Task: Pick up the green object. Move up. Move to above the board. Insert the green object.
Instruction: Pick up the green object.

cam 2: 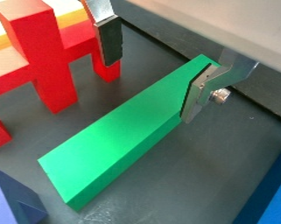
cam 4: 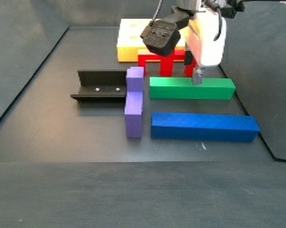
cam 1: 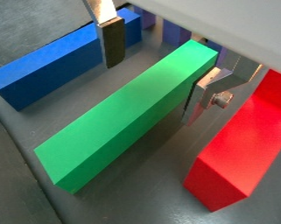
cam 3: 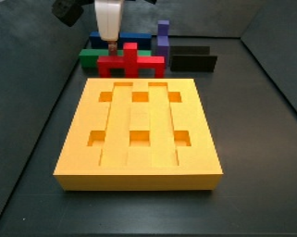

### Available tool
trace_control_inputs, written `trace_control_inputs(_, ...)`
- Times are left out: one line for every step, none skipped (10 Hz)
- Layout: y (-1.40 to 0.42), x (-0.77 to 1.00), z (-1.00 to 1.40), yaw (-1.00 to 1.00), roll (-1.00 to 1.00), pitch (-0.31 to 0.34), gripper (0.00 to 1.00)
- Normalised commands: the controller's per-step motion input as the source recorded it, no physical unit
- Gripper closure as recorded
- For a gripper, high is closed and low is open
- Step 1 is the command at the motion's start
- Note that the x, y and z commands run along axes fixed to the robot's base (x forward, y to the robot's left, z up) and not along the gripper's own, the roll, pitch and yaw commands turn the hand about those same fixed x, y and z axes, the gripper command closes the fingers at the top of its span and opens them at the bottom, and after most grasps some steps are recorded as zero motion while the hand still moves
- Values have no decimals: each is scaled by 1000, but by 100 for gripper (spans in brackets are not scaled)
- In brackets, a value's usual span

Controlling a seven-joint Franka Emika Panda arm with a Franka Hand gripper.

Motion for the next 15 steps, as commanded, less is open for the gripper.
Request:
trace_control_inputs(117,0,-389,-43,-57,-13,0)
trace_control_inputs(111,-9,-454,-51,-129,-61,0)
trace_control_inputs(86,0,-317,-26,-111,-16,0)
trace_control_inputs(126,46,-134,-6,-91,0,0)
trace_control_inputs(0,57,-100,0,-27,0,0)
trace_control_inputs(0,37,-109,-14,-9,0,0)
trace_control_inputs(0,109,-146,-63,-6,0,0)
trace_control_inputs(0,171,-149,-97,-13,14,0)
trace_control_inputs(0,134,-146,-100,-21,11,0)
trace_control_inputs(31,17,-54,-74,0,7,0)
trace_control_inputs(0,0,0,0,0,0,0)
trace_control_inputs(0,0,0,0,0,0,100)
trace_control_inputs(0,0,0,0,0,0,100)
trace_control_inputs(0,0,0,0,0,0,100)
trace_control_inputs(0,0,0,0,0,0,100)
